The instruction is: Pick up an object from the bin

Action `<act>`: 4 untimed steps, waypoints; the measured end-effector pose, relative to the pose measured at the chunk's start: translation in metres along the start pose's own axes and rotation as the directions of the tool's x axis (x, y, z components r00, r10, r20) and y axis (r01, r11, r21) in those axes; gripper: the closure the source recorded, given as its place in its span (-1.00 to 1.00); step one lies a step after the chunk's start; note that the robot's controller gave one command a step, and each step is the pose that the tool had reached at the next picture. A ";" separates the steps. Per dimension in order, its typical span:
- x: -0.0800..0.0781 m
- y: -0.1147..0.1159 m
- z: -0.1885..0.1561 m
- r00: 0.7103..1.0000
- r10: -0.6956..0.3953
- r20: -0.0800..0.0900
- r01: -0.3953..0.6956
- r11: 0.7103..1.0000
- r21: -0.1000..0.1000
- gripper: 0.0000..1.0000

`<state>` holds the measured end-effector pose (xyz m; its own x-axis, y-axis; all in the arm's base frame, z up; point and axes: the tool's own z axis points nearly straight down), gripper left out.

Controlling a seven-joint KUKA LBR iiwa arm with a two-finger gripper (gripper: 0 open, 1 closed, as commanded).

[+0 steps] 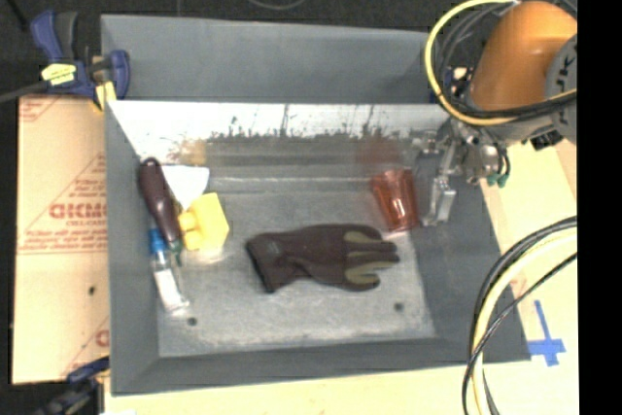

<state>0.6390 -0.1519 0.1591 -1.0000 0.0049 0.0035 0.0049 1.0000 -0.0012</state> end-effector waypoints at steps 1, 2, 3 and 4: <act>-0.002 0.000 -0.006 1.000 -0.003 0.008 0.003 1.000 0.002 -1.00; 0.053 0.071 0.084 0.999 -0.035 0.006 0.035 0.999 0.003 -1.00; 0.044 0.094 0.053 0.999 -0.038 0.006 0.038 0.999 0.001 -1.00; 0.060 0.140 0.059 0.998 0.068 0.010 -0.068 0.998 0.001 -1.00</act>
Offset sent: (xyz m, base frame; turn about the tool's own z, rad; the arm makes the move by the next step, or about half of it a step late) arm -0.0562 0.0763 -0.0891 -0.0372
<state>0.5798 -0.0115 0.1003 -0.9973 0.0730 -0.0067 0.0730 0.9973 -0.0025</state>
